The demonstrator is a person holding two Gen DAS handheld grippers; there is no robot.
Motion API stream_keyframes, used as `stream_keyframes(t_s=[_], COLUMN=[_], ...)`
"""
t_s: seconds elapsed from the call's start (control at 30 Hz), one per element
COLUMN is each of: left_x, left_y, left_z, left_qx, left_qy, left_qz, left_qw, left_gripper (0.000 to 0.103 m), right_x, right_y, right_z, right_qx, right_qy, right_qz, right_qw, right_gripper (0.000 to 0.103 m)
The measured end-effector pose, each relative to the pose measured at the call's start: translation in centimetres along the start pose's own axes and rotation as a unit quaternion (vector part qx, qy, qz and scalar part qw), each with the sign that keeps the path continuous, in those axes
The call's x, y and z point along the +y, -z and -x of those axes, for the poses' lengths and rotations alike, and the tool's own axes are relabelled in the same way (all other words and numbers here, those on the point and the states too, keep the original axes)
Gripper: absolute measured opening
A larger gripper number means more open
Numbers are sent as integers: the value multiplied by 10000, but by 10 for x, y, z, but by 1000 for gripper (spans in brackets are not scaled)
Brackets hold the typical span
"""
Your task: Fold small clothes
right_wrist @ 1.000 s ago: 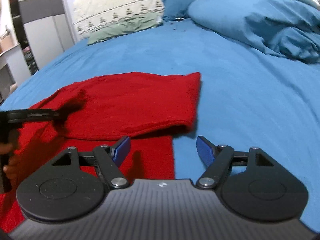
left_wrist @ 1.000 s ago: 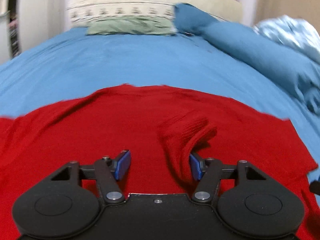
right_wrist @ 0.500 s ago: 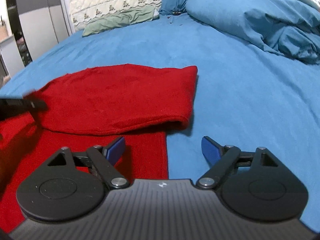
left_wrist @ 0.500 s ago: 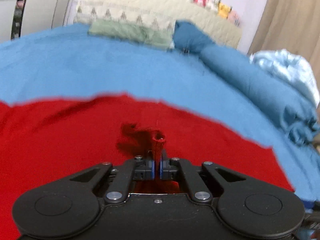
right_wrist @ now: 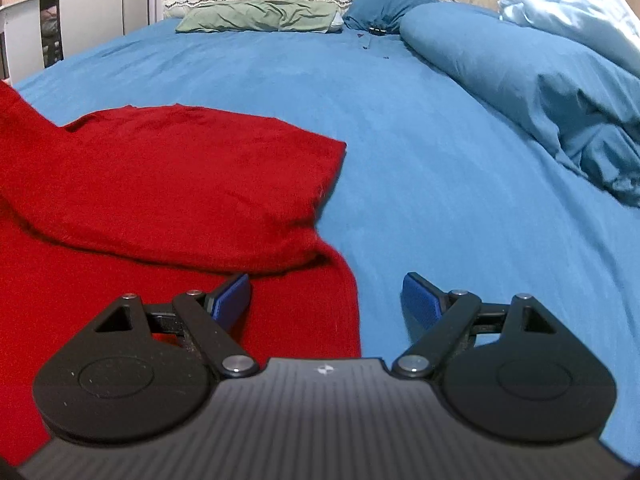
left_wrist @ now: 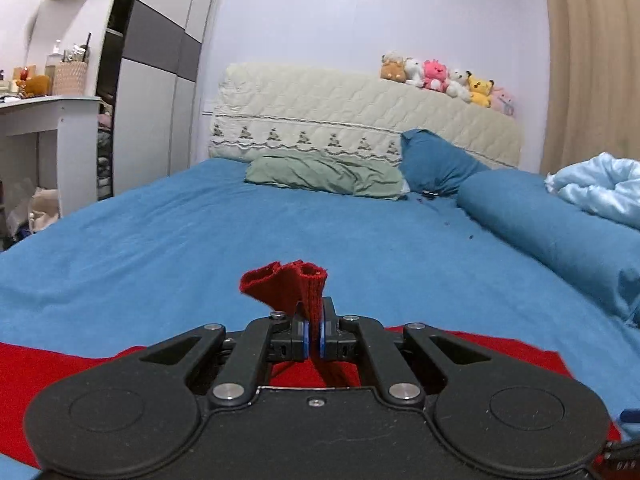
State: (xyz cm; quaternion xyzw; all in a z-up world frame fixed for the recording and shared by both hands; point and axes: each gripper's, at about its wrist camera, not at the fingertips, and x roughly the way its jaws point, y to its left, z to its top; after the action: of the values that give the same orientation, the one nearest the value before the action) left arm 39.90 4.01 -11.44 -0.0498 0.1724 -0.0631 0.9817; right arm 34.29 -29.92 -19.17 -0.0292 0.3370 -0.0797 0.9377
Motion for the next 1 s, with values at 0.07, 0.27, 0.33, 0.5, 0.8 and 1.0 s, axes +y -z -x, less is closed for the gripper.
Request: stream_keyframes(t_s=[0.07, 0.27, 0.33, 0.5, 0.8, 1.0], left_x=[3, 11, 14, 19, 41, 41], left_y=[4, 12, 16, 25, 74, 72], left_z=[-3, -7, -10, -13, -8, 20], left_qx=[20, 146, 219, 389, 1136, 1216], left_qy=[-8, -131, -149, -189, -474, -1177], left_qz=[51, 122, 159, 202, 378, 35], left_qw=[10000, 9997, 9995, 9989, 9917, 9856], left_gripper=[4, 4, 4, 4, 6, 49], right_x=[2, -13, -20, -8, -16, -16], right_y=[-5, -10, -9, -7, 10, -6], right_z=[-6, -9, -10, -9, -7, 25], right_qx=[1, -152, -157, -320, -48, -352], right_qy=[35, 487, 201, -269, -262, -564], right_qz=[79, 58, -17, 733, 597, 531], right_qw=[10000, 9987, 9997, 9964, 9979, 9964], right_gripper=[98, 75, 61, 25, 21, 33])
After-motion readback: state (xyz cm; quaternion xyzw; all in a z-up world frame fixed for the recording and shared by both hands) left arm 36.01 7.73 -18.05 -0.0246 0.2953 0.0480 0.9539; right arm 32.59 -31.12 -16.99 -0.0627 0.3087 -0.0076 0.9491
